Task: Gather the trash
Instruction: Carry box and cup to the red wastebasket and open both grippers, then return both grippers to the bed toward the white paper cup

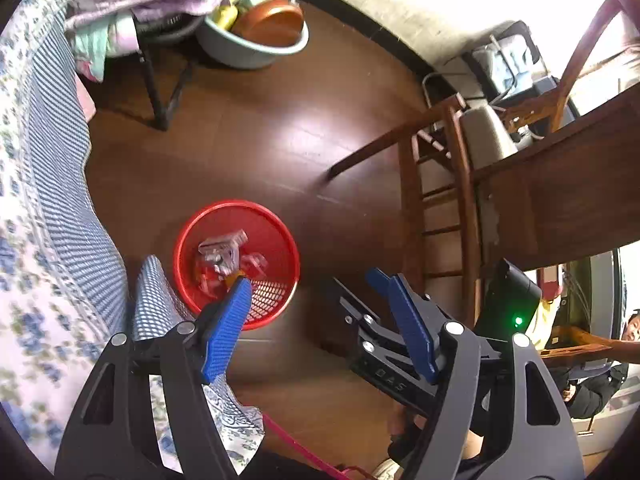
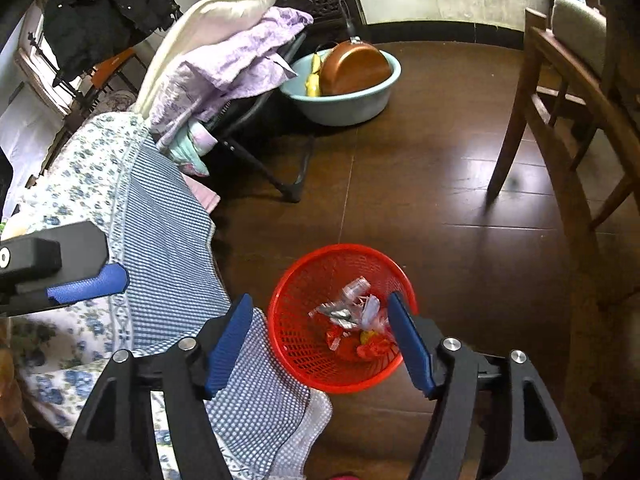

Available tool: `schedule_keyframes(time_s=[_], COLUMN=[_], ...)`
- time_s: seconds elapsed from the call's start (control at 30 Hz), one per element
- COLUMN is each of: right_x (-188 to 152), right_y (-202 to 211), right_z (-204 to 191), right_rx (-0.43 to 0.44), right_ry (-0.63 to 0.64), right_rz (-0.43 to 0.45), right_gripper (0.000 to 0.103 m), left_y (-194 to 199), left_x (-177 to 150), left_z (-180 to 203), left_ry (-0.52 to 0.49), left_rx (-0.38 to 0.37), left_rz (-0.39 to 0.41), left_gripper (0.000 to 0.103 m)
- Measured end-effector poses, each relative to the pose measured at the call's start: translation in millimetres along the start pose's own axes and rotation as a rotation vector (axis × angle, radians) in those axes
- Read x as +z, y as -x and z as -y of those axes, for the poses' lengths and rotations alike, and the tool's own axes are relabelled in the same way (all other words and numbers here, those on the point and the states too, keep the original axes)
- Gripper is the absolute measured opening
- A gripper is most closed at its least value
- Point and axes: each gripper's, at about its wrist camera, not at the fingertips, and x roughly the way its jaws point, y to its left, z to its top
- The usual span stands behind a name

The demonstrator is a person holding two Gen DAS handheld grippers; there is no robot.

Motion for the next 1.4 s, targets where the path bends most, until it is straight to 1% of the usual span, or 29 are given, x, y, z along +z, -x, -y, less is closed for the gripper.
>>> schedule_keyframes(time_s=[0.07,0.1,0.23,0.27,0.33,0.43,0.53,0.67,0.83,1.0,1.1,1.2,1.27,1.4], right_x=[3.9,5.5,11.6,13.5,16.2,19.2,23.1,28.4,24.4,13.9,9.2,6.4,3.9,-0.6], right_y=[7.4,12.3,30.6,35.3,44.1,57.9,67.0,74.6,77.0,73.4,70.8,67.3,64.6,51.8], right_z=[-5.6,-10.1,-32.6,-41.4,-57.9,-89.4,-123.6,-169.3,-215.9,-260.7,-285.8,-313.3,-326.9,-348.8], right_rx=[-0.023,-0.033,-0.033,-0.036,-0.027,-0.011,-0.008,0.004,0.050,0.089,0.105,0.140,0.158,0.190], right_ry=[0.009,0.014,0.046,0.057,0.081,0.135,0.190,0.238,0.268,0.330,0.369,0.410,0.423,0.454], right_rz=[0.010,0.018,0.045,0.053,0.070,0.096,0.121,0.149,0.161,0.158,0.153,0.156,0.158,0.145], right_gripper=[0.079,0.081,0.083,0.085,0.086,0.087,0.091,0.091,0.091,0.091,0.091,0.091,0.091,0.091], left_y=[11.0,16.4,47.1,55.8,73.4,102.5,134.5,172.9,214.6,246.8,272.5,293.2,303.1,315.4], left_x=[0.3,-0.2,-2.8,-3.5,-4.9,-6.9,-9.3,-14.1,-27.3,-44.3,-55.7,-63.7,-69.4,-74.3], left_z=[0.4,0.1,-1.7,-3.3,-9.0,-21.0,-34.7,-58.3,-84.1,-103.8,-117.0,-131.8,-142.5,-156.3], left_ry=[-0.005,-0.010,-0.028,-0.028,-0.021,0.006,0.033,0.082,0.121,0.140,0.154,0.187,0.205,0.223], left_rx=[0.012,0.019,0.045,0.048,0.054,0.071,0.113,0.152,0.226,0.297,0.372,0.402,0.411,0.459], left_rz=[0.027,0.037,0.098,0.116,0.151,0.215,0.290,0.365,0.445,0.503,0.561,0.597,0.610,0.627], left_gripper=[0.069,0.069,0.069,0.069,0.069,0.069,0.069,0.069,0.069,0.069,0.069,0.069,0.069,0.069])
